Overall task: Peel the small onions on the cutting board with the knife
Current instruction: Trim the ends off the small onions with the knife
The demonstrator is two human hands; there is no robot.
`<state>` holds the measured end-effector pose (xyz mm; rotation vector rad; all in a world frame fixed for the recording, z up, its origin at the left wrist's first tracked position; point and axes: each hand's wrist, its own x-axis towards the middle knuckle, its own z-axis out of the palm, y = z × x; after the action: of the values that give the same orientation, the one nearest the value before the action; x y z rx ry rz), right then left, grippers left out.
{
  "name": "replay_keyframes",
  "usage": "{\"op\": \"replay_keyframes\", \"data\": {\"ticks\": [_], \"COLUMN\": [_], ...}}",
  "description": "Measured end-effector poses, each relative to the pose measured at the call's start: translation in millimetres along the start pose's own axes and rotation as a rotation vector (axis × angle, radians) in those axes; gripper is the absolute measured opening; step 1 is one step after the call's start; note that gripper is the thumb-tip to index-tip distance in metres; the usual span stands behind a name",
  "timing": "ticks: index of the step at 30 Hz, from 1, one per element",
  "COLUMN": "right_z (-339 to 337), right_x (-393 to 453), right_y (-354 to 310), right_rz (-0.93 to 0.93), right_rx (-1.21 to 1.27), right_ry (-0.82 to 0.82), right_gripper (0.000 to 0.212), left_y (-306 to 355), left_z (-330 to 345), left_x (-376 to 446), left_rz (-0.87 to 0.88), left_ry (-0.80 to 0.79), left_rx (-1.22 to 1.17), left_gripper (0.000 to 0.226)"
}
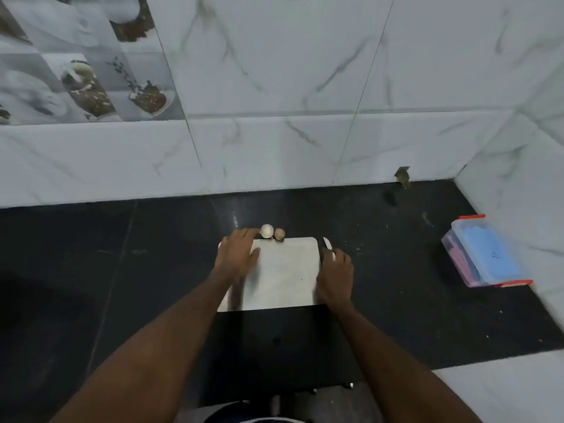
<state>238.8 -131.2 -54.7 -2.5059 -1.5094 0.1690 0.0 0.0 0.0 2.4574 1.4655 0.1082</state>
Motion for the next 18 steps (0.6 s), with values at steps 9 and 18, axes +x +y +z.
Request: {"op": "replay_keyframes", "data": {"ticks": [9,18], "right_z": [13.6,25.1], "right_x": [8.8,13.5], "right_y": [14.1,17.2], "right_rz": [0.214,0.310], "right_rx": [0.002,0.252], "right_ry": [0.026,0.048], "right_gripper": [0.036,0.048], "left_y": [0.8,-4.6], "left_z": [25.5,52.0], "left_x": [71.1,108.1], "left_rz": [0.104,0.352], "left_ry": [0.011,-0.068], "left_rx": [-0.100,0.020], "left_gripper": [0.069,0.054]}}
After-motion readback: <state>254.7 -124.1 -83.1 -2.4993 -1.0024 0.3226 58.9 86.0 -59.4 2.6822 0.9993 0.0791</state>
